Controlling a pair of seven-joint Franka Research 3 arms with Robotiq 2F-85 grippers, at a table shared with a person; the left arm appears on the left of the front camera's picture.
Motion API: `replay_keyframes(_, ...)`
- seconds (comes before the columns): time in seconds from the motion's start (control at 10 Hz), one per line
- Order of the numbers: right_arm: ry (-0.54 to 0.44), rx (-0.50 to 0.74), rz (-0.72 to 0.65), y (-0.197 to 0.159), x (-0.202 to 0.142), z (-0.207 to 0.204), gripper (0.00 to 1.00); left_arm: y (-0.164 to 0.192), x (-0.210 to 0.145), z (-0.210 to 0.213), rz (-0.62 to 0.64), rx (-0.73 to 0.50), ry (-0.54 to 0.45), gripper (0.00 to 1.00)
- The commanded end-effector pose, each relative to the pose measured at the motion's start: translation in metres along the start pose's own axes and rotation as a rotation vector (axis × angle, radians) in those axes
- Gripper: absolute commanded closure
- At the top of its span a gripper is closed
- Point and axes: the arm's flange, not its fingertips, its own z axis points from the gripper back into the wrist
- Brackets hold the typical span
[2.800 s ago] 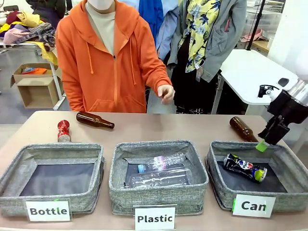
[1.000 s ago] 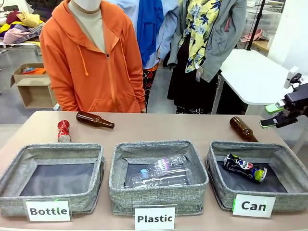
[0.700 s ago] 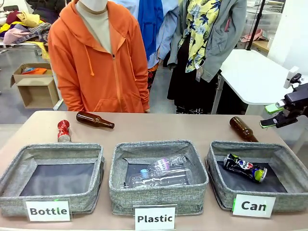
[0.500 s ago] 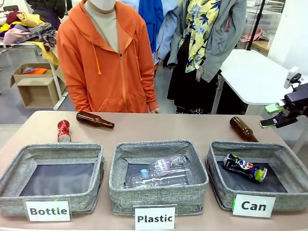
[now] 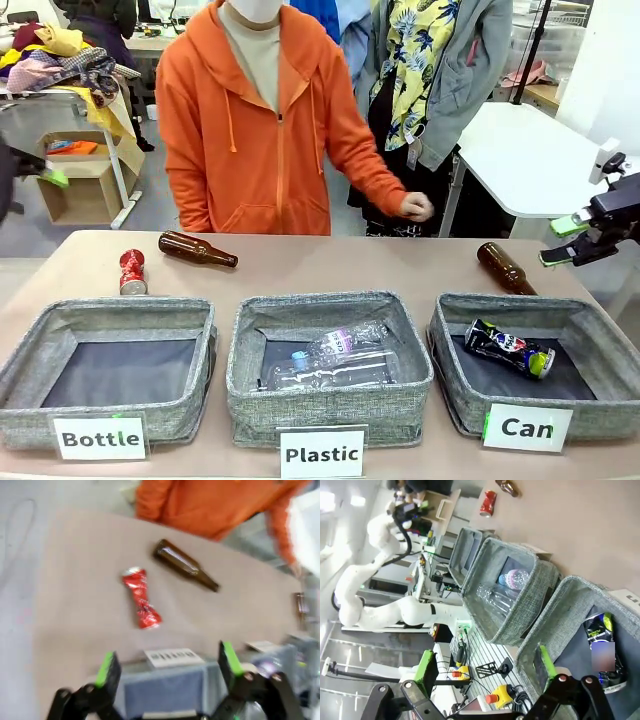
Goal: Sort the can waste into the basket.
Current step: Pick up the can waste from the table and place it in the right Fabric basket.
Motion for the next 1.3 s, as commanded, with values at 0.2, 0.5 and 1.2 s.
replay_keyframes(0.2,-0.002,-0.004,0.020,0.000,-0.001,0.002,0.00,-0.004,0.009,-0.027,-0.053,0.107,-0.002,0.00)
replay_keyframes(0.5,-0.002,-0.004,0.020,0.000,-0.001,0.002,0.00,-0.005,0.015,-0.038,-0.096,0.125,0.001,0.00)
replay_keyframes(1.2,-0.002,-0.004,0.020,0.000,-0.001,0.002,0.00,-0.011,0.080,-0.151,-0.267,0.207,0.479,0.00)
